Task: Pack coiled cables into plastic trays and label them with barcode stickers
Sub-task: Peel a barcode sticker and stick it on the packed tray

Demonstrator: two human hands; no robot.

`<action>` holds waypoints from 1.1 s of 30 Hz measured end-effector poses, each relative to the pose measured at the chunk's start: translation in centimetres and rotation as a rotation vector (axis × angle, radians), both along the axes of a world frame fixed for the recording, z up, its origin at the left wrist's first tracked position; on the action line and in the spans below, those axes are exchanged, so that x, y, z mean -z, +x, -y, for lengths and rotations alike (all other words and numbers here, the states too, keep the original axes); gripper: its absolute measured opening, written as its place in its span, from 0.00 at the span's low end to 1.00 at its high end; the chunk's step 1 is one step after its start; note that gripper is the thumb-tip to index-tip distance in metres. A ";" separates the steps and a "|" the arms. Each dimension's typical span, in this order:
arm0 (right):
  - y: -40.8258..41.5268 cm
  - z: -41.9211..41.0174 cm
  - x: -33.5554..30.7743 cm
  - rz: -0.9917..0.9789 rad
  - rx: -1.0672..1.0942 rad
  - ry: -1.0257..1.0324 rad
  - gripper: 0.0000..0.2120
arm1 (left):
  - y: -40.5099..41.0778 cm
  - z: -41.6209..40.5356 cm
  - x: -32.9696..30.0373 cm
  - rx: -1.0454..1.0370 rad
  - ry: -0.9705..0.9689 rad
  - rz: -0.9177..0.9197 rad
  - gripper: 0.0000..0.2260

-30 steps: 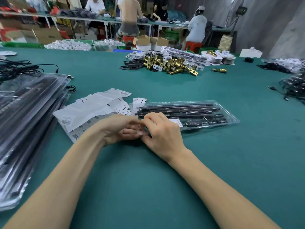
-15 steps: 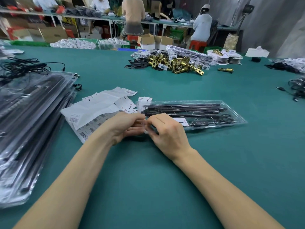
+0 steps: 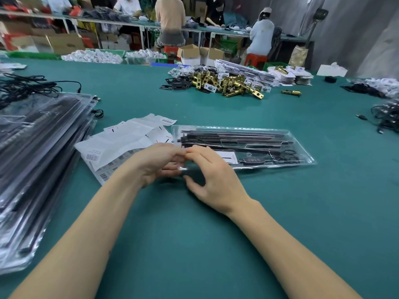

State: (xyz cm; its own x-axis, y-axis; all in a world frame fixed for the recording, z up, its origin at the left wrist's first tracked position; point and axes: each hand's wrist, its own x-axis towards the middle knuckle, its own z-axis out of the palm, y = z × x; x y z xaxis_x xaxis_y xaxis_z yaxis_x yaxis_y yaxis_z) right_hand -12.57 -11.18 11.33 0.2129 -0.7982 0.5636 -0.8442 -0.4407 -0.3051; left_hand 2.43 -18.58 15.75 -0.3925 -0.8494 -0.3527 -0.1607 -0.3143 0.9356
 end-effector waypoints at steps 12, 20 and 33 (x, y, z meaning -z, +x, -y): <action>-9.5 -1.4 -1.2 -0.122 0.448 0.130 0.12 | 2.2 1.2 0.0 -0.121 -0.038 0.041 0.03; -9.1 -0.6 -0.7 -0.114 0.409 -0.036 0.13 | 2.5 1.5 0.2 -0.156 -0.013 0.022 0.01; -8.7 -0.5 -0.1 -0.127 0.352 -0.121 0.09 | 2.3 1.7 0.7 -0.197 0.000 -0.013 0.03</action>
